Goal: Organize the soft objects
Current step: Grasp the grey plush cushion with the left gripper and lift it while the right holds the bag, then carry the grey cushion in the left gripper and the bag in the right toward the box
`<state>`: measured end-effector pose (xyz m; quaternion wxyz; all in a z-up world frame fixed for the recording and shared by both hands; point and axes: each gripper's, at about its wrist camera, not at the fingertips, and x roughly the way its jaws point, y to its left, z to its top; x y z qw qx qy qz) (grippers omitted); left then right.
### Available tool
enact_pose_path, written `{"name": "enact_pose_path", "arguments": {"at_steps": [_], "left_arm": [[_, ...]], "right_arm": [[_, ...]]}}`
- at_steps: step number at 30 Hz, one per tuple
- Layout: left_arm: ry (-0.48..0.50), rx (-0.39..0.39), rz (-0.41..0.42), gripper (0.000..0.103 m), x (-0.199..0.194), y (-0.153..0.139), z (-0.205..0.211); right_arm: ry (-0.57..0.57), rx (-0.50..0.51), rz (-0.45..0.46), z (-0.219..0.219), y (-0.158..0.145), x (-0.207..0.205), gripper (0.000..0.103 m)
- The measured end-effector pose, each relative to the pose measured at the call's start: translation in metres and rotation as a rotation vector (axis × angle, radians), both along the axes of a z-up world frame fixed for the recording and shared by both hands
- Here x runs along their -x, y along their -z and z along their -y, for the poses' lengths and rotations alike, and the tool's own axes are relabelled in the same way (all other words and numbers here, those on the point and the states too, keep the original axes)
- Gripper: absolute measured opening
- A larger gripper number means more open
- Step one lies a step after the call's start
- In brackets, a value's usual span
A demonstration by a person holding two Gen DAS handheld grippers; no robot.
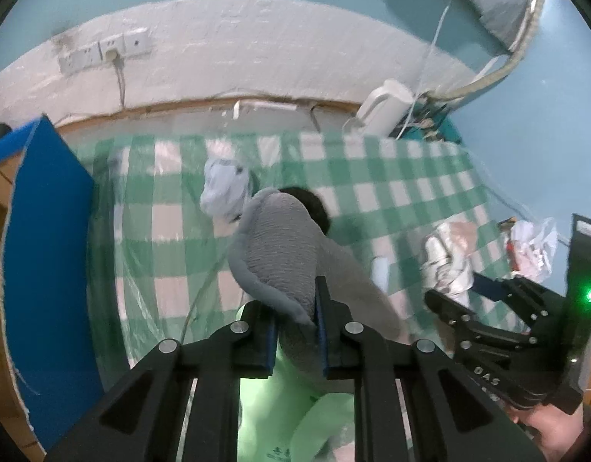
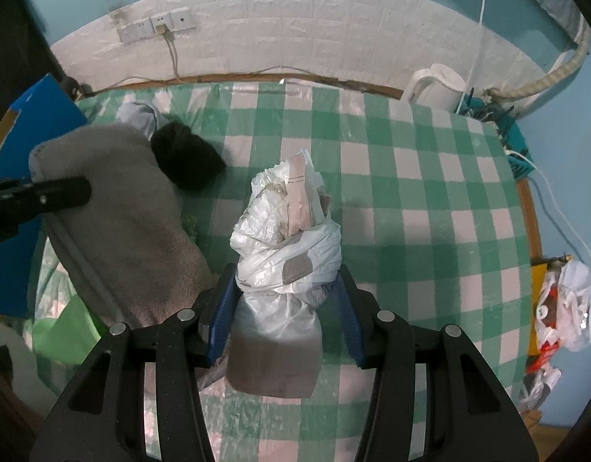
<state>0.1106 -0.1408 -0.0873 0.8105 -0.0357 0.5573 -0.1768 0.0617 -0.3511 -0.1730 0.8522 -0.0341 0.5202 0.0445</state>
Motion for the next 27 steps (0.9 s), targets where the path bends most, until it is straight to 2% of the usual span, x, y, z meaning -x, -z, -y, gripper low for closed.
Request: {"name": "enact_pose_path", "arguments": {"at_steps": [3,11,22,27], "left_arm": [[0.017,0.008,0.052,0.015,0.004,-0.018,0.002],[0.053,-0.029,0.185,0.013,0.022,-0.054,0.011],[0.050,0.024,0.300,0.013,0.039,-0.098,0.007],[0.036,0.015,0.342,0.013,0.046,-0.114,-0.003]], "right_arm": [[0.007,0.000,0.019,0.002,-0.009,0.005,0.049],[0.014,0.018,0.070,0.005,-0.034,0.017,0.049],[-0.005,0.029,0.126,0.000,-0.057,0.030,0.049],[-0.015,0.029,0.144,-0.001,-0.065,0.033,0.049]]}}
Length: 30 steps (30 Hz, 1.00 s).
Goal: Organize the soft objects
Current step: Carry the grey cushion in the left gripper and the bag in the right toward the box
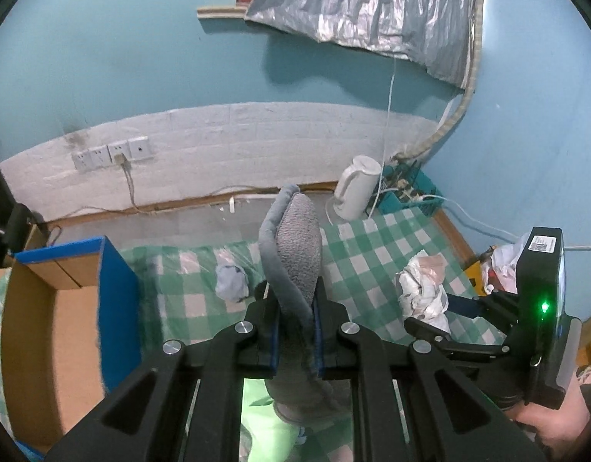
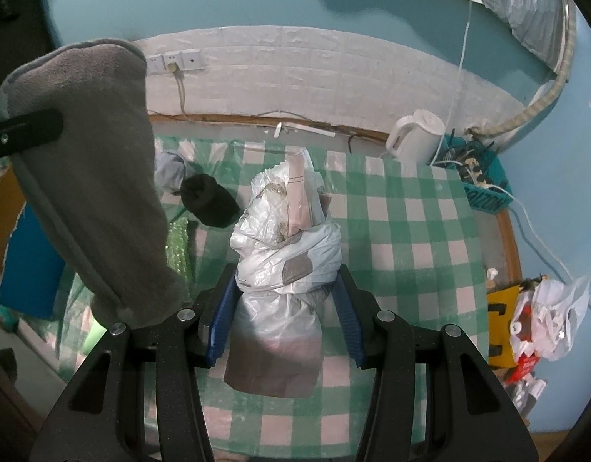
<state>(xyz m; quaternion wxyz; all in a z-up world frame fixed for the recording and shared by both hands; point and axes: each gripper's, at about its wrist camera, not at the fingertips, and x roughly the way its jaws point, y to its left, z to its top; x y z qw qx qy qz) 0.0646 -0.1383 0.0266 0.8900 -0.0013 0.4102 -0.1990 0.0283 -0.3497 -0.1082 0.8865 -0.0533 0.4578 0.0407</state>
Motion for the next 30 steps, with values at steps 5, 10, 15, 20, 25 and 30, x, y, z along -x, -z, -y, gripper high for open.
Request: {"name": "enact_pose_path", "arguments": {"at_steps": [5,10,15,20,25,30], "left_arm": [[-0.016,-0.035,0.066,0.013,0.010,-0.015,-0.010],[-0.030,-0.052,0.093,0.013,0.019,-0.024,-0.022],[-0.046,-0.087,0.135,0.013,0.028,-0.032,-0.035],[-0.066,-0.110,0.175,0.013,0.036,-0.040,-0.048],[-0.095,-0.124,0.196,0.013,0.040,-0.045,-0.062],[-0.130,-0.131,0.221,0.013,0.044,-0.052,-0.080]], "right_arm": [[-0.019,0.016,0.024,-0.009,-0.011,0.004,0.049],[-0.044,0.024,0.053,-0.021,-0.027,0.010,0.049],[-0.071,0.026,0.079,-0.035,-0.041,0.014,0.049],[-0.099,0.030,0.109,-0.051,-0.057,0.019,0.049],[-0.130,0.030,0.135,-0.068,-0.071,0.024,0.049],[-0.164,0.032,0.158,-0.088,-0.085,0.026,0.049]]}}
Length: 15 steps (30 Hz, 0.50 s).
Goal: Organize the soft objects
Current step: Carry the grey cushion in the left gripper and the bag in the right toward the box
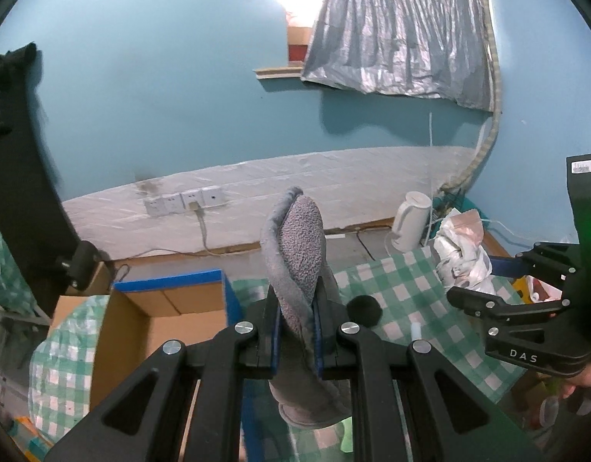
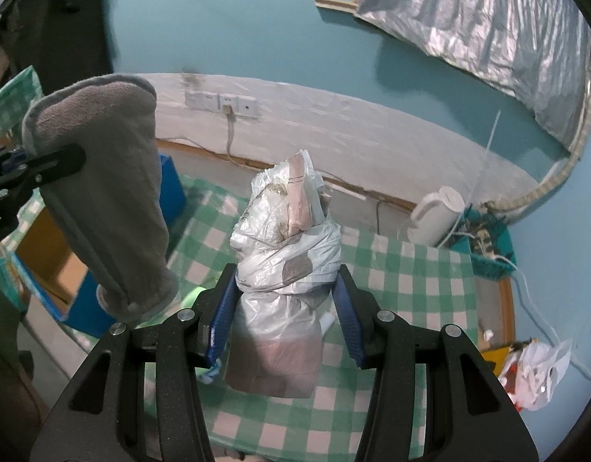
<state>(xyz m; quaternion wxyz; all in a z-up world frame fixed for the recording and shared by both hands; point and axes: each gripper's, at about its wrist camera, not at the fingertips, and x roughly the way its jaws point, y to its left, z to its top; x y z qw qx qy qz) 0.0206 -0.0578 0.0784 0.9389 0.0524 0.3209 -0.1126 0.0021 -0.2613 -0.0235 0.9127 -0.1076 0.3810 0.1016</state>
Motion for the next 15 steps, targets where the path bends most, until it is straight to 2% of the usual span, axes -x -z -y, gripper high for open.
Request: {"name": "enact_pose_path", "arguments": {"at_steps": [15], "left_arm": [[-0.116,0.007,0.045,0.013,0.010,-0.012,-0.067]], "right_arm": [[-0.094,-0.010,0.014,-0.067,-0.019,-0.003,0.049]]}}
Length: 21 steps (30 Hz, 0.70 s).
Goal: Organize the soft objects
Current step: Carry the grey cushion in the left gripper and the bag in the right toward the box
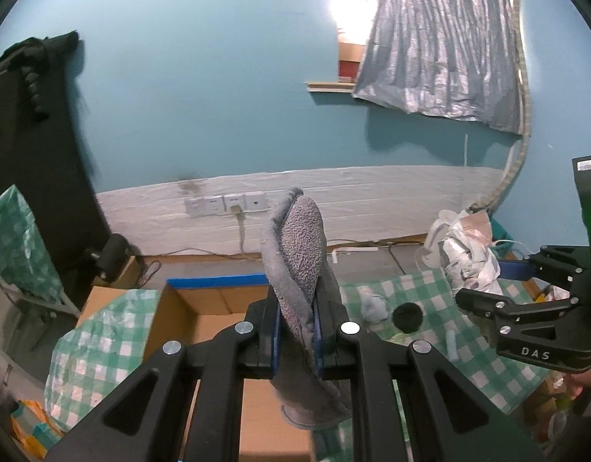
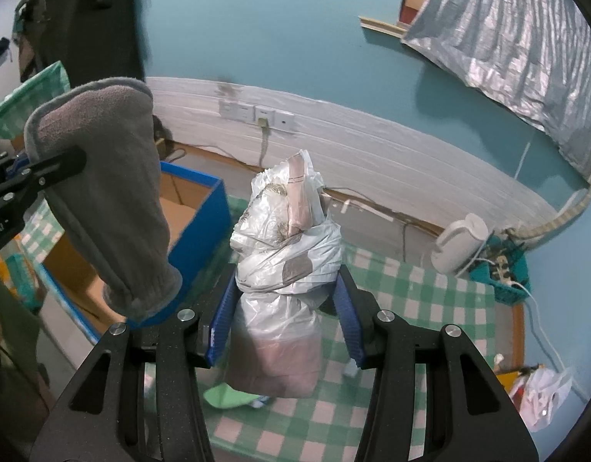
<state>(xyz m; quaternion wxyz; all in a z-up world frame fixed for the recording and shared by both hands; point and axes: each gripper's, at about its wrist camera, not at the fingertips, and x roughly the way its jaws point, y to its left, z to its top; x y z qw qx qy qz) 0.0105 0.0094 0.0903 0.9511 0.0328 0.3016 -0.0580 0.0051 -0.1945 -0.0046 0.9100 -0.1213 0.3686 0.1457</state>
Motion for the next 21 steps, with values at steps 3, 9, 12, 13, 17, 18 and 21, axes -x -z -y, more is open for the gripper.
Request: {"name": "enact_pose_path", "arguments": {"at_steps": [3,9,12,13,17,18,21], "left_arm": [[-0.024,-0.010,0.003,0.013,0.002,0.003,-0.014],[-0.068,-0.015,-0.009,0.013,0.002,0.012,-0.043],[-0.092,-0.014,-0.010,0.013,0.002,0.015,-0.057],[-0.099,-0.012,-0.012,0.013,0.002,0.015,-0.062],[-0.126,-0.005,-0.031,0.013,-0.002,0.023,-0.079],[-0.132,-0.008,-0.038,0.013,-0.003,0.026,-0.083],[-0.152,-0.016,-0.061,0.013,-0.006,0.035,-0.092]], "right_arm": [[-0.023,-0.005,-0.001,-0.016,-0.002,-0.001,0.049],[-0.073,-0.001,-0.010,-0.049,-0.003,-0.005,0.049],[-0.097,-0.003,-0.019,-0.066,-0.001,-0.008,0.049],[-0.108,-0.004,-0.026,-0.073,0.000,-0.009,0.049],[-0.138,-0.005,-0.045,-0.094,0.005,-0.014,0.049],[-0.145,-0.007,-0.051,-0.098,0.007,-0.014,0.049],[-0.167,-0.007,-0.077,-0.117,0.015,-0.020,0.049]]}}
